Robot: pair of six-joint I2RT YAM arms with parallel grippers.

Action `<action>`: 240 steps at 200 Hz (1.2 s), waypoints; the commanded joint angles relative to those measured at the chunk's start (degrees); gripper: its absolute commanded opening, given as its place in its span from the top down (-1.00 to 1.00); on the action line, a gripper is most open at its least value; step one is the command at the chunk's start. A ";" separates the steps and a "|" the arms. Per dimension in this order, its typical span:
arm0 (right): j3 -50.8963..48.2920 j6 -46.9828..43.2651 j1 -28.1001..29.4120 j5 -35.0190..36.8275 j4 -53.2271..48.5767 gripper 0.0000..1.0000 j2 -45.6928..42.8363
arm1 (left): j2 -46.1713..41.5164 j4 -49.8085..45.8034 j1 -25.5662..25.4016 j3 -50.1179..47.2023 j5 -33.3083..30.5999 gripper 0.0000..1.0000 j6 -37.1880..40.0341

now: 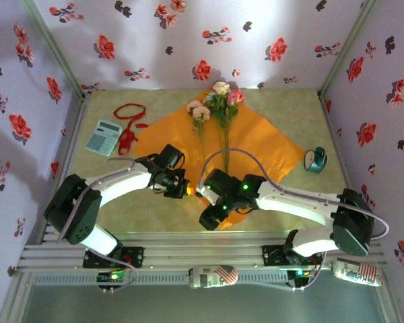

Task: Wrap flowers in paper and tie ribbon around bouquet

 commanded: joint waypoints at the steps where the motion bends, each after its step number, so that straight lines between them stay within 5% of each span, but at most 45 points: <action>1: 0.19 1.72 0.37 4.96 -4.03 -0.60 0.55 | 0.62 -0.38 0.54 -0.97 0.60 1.00 -6.97; 34: 0.18 3.42 0.28 10.10 -6.94 -0.41 0.51 | 0.44 -0.25 0.88 -1.34 0.77 1.00 -6.82; 90: 3.81 1.47 -0.38 17.77 -8.80 0.78 2.21 | -0.35 -3.88 2.06 -0.73 0.75 1.00 -4.50; 106: 5.32 -2.71 -0.80 17.48 -7.50 0.99 2.79 | -1.25 -5.49 2.13 -0.73 0.70 0.50 -4.07; 119: 6.12 -6.23 -1.12 15.87 -5.81 1.00 3.16 | -2.02 -6.12 1.95 -0.49 1.08 0.16 -4.07; 153: 6.55 -12.99 -1.79 14.50 -1.67 1.00 3.46 | -4.44 -6.74 0.38 1.05 1.35 -0.18 -6.27; 209: 5.18 -20.59 -2.84 13.83 0.81 1.00 3.68 | -3.18 -6.32 -2.48 4.89 1.48 -0.37 -8.20; 240: 4.43 -21.34 -3.37 13.48 1.23 1.00 3.02 | -0.10 -3.59 -4.33 6.42 2.23 -0.15 -8.56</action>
